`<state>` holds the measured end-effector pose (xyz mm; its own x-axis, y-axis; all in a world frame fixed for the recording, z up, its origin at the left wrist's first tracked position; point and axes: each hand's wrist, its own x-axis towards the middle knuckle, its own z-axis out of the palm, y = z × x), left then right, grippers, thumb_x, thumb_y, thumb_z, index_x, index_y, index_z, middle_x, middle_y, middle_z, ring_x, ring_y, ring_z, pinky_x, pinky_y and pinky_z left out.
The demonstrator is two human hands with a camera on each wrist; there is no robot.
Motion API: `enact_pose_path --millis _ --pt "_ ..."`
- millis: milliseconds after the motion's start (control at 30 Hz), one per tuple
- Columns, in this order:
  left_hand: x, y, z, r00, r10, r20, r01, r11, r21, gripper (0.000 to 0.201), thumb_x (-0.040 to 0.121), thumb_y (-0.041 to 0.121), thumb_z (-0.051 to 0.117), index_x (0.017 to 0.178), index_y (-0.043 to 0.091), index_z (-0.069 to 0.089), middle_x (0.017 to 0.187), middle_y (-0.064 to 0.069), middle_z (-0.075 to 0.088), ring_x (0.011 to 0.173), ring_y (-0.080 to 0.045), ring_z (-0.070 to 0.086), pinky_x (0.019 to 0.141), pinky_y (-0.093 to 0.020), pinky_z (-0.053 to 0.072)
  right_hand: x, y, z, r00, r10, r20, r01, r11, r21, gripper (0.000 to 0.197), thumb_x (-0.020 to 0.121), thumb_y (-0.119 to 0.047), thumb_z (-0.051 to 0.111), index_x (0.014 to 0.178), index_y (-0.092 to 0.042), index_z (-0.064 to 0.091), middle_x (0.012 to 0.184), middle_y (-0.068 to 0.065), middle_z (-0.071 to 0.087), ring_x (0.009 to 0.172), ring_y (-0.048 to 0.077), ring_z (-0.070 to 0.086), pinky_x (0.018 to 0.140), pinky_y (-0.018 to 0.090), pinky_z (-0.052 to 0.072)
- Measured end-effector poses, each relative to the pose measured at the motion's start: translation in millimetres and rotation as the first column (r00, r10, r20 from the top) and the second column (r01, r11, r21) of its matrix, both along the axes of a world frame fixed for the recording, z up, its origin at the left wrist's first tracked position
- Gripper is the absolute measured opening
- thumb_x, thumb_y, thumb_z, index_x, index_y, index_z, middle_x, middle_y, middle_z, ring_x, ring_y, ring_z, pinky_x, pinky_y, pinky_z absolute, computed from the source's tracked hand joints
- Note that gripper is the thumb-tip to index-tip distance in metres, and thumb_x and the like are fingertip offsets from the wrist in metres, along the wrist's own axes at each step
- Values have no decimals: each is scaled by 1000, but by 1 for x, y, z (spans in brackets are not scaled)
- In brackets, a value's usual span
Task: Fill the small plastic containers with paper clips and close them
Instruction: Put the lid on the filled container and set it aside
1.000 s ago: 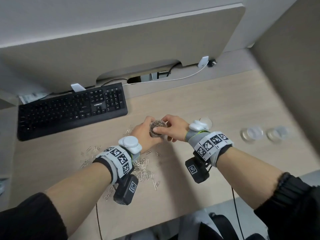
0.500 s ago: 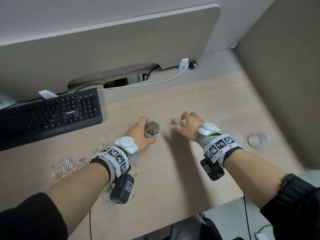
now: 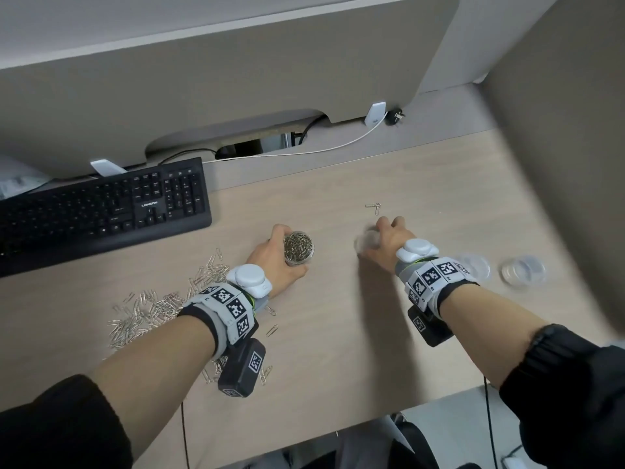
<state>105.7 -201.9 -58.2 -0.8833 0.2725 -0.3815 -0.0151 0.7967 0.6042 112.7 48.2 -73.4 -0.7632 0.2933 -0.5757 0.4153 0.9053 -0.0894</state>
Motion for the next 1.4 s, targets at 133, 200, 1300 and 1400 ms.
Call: enact_pose_path --millis 133,200,1300,1400 --pt "-1 0 2 1000 6 3 -6 1000 -8 66 75 35 78 127 21 39 110 -1 66 94 -27 63 81 -33 51 -1 -9 -3 992 123 37 -122 992 -30 34 89 -20 55 121 -16 44 118 11 44 91 37 60 77 40 49" --pt "-2 2 5 1000 8 -3 -8 1000 -6 66 75 34 78 126 20 39 109 -1 66 94 -27 63 80 -33 50 -1 -11 0 989 144 46 -140 987 -72 22 90 -15 48 112 -17 51 114 10 54 86 33 56 75 37 47" --pt "20 -80 60 987 160 -2 -159 981 116 57 67 31 80 112 28 46 94 3 64 81 -18 62 72 -38 54 -6 -165 104 922 185 -340 -350 773 -529 16 80 -29 72 81 -22 58 77 -1 62 72 20 57 70 33 50" --pt "24 -90 64 986 167 -7 -164 972 167 55 68 28 81 111 25 47 96 3 64 82 -18 61 67 -33 50 -6 -174 108 891 234 -390 -415 770 -485 16 85 -27 68 94 -18 58 93 4 68 78 22 58 73 33 49"
